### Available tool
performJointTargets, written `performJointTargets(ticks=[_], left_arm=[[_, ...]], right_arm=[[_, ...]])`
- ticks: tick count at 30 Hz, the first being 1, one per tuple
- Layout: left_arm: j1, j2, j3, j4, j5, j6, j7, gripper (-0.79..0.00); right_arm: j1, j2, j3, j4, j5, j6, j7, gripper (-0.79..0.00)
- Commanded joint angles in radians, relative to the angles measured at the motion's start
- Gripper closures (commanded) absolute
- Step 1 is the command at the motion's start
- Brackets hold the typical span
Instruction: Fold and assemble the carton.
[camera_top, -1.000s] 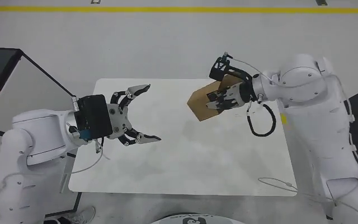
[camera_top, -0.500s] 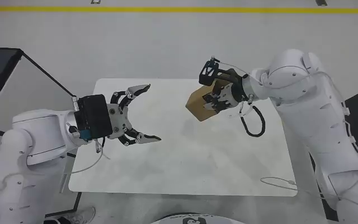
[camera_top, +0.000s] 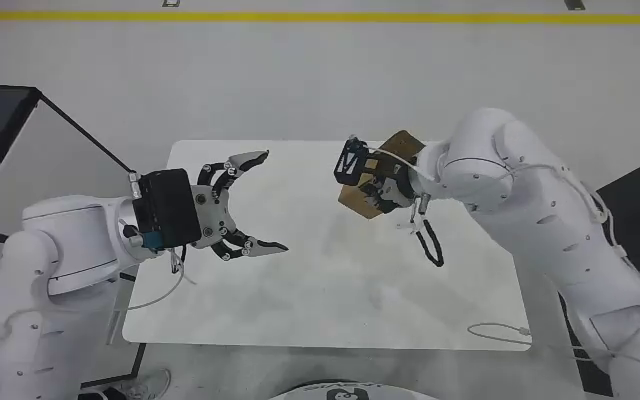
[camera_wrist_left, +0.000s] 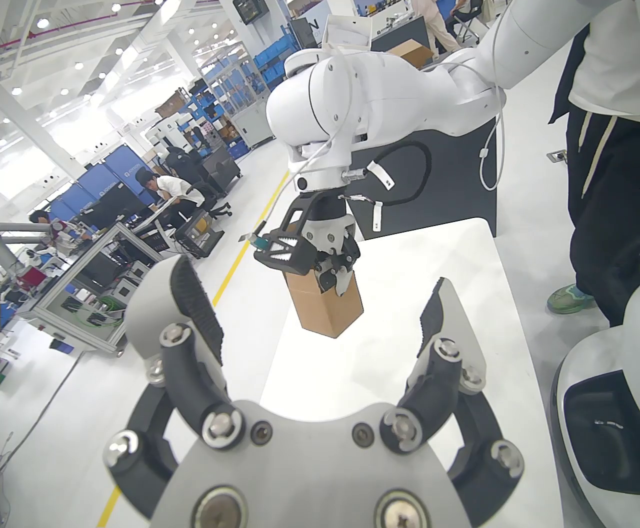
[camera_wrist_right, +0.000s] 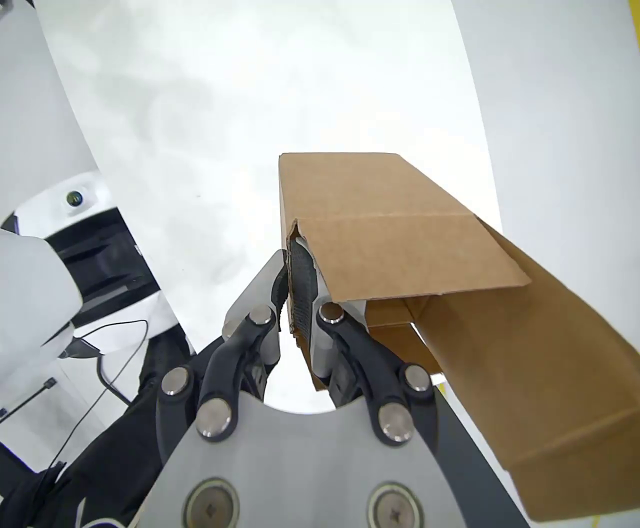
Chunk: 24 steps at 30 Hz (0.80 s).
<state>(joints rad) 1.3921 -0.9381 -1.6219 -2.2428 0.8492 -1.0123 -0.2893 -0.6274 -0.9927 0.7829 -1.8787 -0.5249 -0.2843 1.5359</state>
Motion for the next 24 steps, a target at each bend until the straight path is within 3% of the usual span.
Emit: performJointTargets(ticks=[1, 13, 24], left_arm=[[0.0, 0.0, 0.0, 0.0, 0.0, 0.0, 0.0, -0.785], [0.0, 0.0, 0.0, 0.0, 0.0, 0.0, 0.0, -0.785], [0.0, 0.0, 0.0, 0.0, 0.0, 0.0, 0.0, -0.785]], right_arm=[[0.018, 0.006, -0.041, -0.006, -0.053, -0.001, -0.001, 0.0], [-0.001, 0.002, -0.082, 0.006, -0.105, -0.025, -0.025, 0.0], [0.085, -0.078, -0.292, 0.125, -0.193, -0.061, -0.074, 0.0]])
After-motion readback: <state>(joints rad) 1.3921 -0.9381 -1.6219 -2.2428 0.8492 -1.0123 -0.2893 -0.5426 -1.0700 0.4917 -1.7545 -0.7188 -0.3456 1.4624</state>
